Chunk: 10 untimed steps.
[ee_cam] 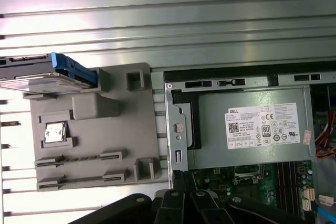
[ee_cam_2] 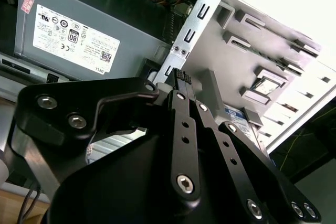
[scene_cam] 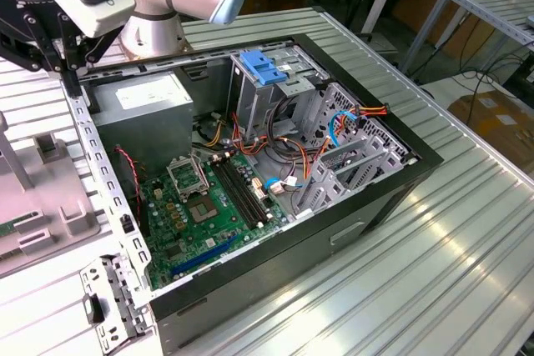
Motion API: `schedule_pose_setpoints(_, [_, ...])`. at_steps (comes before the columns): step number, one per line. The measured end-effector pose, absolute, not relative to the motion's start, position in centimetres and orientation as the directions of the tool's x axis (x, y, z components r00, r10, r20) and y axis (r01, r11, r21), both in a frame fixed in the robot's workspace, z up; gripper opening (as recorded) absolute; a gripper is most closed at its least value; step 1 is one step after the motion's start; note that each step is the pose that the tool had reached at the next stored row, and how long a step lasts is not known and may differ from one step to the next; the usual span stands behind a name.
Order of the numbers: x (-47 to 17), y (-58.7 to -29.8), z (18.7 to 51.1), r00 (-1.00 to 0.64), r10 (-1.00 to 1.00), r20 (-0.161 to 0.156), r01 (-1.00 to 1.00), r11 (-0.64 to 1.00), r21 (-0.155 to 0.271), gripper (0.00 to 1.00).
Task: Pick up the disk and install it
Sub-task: 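Reach for the disk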
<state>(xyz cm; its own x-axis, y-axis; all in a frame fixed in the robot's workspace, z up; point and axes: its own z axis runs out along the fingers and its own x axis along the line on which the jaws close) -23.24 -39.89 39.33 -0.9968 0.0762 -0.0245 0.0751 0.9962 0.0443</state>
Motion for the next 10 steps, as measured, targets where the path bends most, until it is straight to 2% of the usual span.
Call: schedule_pose_setpoints(10, [-24.4, -39.9, 39.3, -0.997, 0.076, -0.025, 0.075, 0.996, 0.044, 0.11])
